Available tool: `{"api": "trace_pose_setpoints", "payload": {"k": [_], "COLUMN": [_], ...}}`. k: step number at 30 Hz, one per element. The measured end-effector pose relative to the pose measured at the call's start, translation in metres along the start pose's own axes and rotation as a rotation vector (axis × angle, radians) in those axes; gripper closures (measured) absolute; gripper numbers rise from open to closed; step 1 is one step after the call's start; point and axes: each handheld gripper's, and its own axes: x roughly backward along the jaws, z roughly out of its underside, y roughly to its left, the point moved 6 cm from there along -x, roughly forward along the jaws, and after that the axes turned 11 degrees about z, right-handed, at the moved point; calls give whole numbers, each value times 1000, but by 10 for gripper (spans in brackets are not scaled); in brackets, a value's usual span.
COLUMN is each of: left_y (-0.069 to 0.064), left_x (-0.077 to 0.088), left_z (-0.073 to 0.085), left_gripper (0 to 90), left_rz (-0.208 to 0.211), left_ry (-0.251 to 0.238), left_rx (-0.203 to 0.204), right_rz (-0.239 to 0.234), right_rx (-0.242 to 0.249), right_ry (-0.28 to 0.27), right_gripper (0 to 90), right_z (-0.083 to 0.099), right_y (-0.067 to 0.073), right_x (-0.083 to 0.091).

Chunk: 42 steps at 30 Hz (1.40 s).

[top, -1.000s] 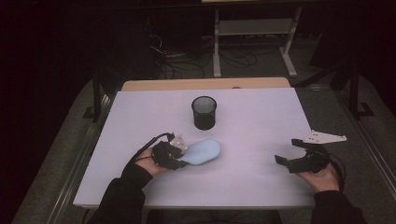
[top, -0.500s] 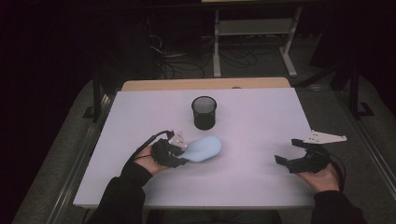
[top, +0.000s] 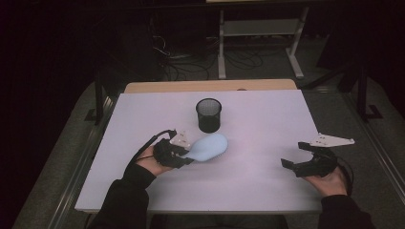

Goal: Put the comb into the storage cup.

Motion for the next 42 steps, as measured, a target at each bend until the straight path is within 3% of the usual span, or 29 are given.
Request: {"api": "trace_pose_setpoints", "payload": {"k": [31, 42], "left_y": [-1, 1], "left_x": [26, 35], "left_z": [-24, -31], "left_gripper": [701, 700], "left_rz": [-18, -30], "left_ry": [-92, -101], "left_rx": [-50, -62], "right_rz": [-3, -4], "right_rx": [1, 1], "right_ry": [0, 0], "right_gripper": [0, 0], "right_z": [0, 0], "right_y": [0, 0], "right_x": [0, 0]}}
